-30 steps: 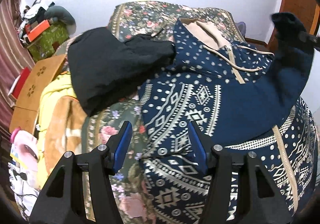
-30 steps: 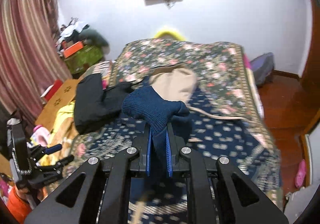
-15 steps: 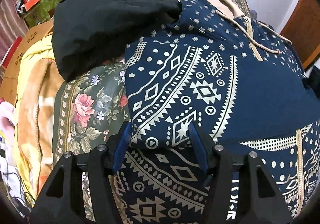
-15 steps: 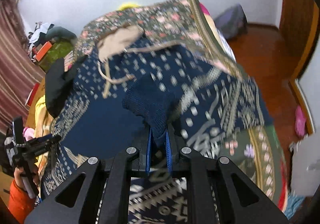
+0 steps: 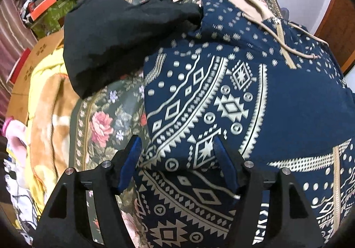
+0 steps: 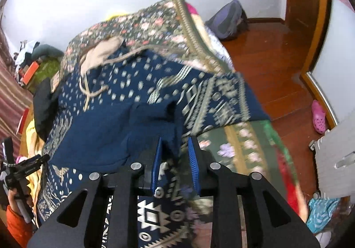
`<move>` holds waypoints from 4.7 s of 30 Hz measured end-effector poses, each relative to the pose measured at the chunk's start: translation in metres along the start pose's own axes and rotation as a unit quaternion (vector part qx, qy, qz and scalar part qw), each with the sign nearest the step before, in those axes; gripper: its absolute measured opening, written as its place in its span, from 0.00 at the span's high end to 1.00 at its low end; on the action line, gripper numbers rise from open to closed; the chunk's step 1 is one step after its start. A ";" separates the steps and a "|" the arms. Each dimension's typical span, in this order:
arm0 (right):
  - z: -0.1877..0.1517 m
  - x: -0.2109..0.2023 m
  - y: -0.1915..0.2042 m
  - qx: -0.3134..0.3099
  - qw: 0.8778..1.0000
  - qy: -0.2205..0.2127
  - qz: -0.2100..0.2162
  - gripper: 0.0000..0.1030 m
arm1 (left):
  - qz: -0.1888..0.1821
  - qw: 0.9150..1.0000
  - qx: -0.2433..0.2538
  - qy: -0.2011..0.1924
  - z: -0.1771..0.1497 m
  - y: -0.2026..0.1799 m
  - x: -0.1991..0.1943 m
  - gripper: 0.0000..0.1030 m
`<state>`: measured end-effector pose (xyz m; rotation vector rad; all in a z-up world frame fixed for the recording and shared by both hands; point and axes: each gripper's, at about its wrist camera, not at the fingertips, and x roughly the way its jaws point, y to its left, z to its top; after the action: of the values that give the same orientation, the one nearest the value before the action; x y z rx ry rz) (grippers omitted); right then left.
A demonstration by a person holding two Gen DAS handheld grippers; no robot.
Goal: Fold large clothes
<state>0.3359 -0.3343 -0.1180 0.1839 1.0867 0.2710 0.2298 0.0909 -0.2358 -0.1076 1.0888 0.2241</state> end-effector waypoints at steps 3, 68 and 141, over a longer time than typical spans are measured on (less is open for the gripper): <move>0.013 -0.018 -0.016 0.014 0.999 -0.031 -0.006 0.71 | -0.005 1.000 0.000 -0.018 0.012 -0.003 -0.012 0.35; -0.007 0.047 0.091 -0.074 0.989 0.085 0.100 0.90 | -0.031 0.995 0.055 -0.073 0.009 -0.038 -0.053 0.35; -0.058 0.073 0.251 -0.264 0.942 0.176 0.110 0.86 | -0.045 0.996 -0.012 -0.072 -0.027 0.036 -0.066 0.35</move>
<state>0.2842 -0.0722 -0.1361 -0.2352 1.3078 0.8092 0.1693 0.1123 -0.1890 -0.1593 0.9366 0.1609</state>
